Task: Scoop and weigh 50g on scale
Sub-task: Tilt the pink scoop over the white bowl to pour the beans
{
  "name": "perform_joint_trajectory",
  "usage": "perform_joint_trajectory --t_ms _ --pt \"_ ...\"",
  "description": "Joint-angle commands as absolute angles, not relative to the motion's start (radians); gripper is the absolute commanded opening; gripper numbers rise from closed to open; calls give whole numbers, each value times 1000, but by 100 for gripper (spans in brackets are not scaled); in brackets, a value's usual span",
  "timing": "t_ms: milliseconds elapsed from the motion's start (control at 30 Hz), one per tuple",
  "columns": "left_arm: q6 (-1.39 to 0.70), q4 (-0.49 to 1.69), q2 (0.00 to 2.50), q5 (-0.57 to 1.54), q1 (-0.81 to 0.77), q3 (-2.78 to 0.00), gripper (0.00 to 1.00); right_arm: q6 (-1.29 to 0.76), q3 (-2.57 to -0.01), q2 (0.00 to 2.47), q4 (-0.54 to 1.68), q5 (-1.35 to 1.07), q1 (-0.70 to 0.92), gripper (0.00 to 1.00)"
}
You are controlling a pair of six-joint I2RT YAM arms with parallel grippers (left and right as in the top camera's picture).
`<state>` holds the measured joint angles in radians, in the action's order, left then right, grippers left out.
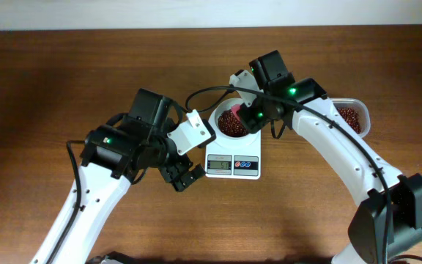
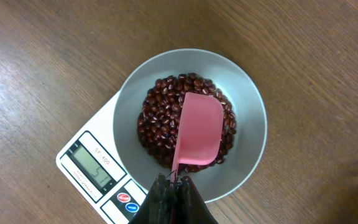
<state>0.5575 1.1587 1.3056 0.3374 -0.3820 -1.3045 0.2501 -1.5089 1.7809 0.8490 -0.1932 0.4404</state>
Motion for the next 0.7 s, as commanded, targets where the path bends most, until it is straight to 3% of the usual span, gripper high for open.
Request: perform_joint_trajectory --t_ms 0,300,667 --pt "569 1157 1311 352 -379 -1302 99 220 -1534 1753 849 -233 443 4" --pt "569 1157 1311 352 -379 -1302 99 149 -1532 1771 850 -390 303 4" --pt "569 1157 1311 352 -379 -1302 99 187 -1528 1849 846 -397 327 4"
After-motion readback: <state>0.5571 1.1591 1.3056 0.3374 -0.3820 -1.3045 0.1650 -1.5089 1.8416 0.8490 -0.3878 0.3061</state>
